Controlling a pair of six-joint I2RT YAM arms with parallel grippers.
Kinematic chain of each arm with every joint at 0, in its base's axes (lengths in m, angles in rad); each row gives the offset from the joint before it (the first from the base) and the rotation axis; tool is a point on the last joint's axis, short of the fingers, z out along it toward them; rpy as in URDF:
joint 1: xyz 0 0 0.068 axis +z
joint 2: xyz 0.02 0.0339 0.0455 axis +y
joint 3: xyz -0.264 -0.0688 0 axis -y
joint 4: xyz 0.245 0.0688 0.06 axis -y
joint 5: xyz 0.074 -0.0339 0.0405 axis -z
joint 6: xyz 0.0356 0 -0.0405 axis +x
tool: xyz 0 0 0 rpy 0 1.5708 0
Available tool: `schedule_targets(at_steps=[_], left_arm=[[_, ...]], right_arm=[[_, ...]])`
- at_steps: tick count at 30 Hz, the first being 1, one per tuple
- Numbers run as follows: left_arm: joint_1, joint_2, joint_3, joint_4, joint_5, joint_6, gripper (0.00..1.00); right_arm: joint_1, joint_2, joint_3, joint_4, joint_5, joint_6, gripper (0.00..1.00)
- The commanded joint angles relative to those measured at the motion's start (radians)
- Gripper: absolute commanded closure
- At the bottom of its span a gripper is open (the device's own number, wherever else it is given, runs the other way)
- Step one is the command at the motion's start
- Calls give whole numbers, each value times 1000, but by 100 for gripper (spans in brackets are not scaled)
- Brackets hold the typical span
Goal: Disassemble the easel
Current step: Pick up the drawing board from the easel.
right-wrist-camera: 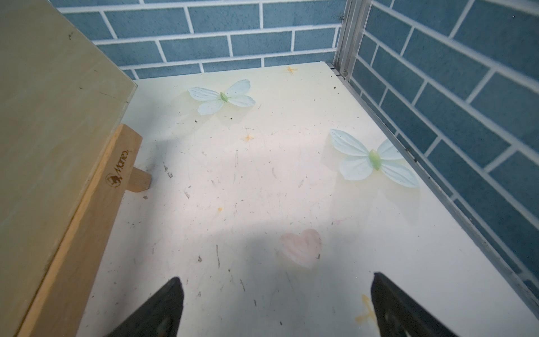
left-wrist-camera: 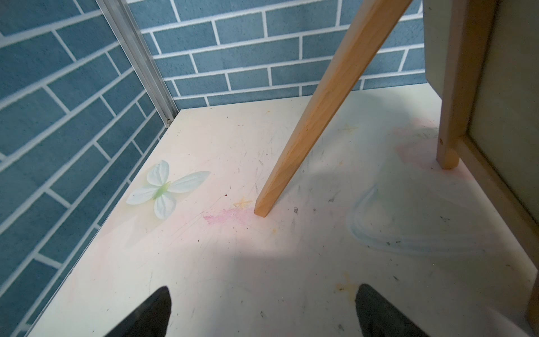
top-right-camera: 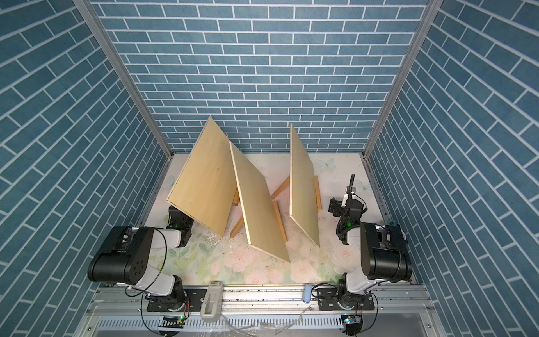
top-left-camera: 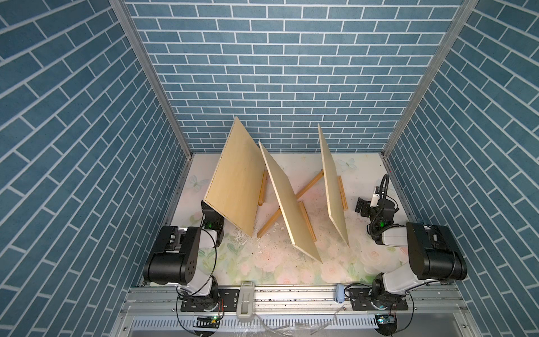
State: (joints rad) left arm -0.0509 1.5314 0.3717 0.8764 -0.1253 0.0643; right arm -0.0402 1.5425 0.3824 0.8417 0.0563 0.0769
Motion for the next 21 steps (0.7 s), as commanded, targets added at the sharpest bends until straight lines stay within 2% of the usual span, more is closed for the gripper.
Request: schedule_targets(at_steps=[1,21], left_arm=[[3,-2,14,-10,10,7,1],[4,-2,17,-14,15,6,1]], right_arm=[[-1,-4,15,10,-5,-20,1],[-1,-3,18,4,-12,-17,2]])
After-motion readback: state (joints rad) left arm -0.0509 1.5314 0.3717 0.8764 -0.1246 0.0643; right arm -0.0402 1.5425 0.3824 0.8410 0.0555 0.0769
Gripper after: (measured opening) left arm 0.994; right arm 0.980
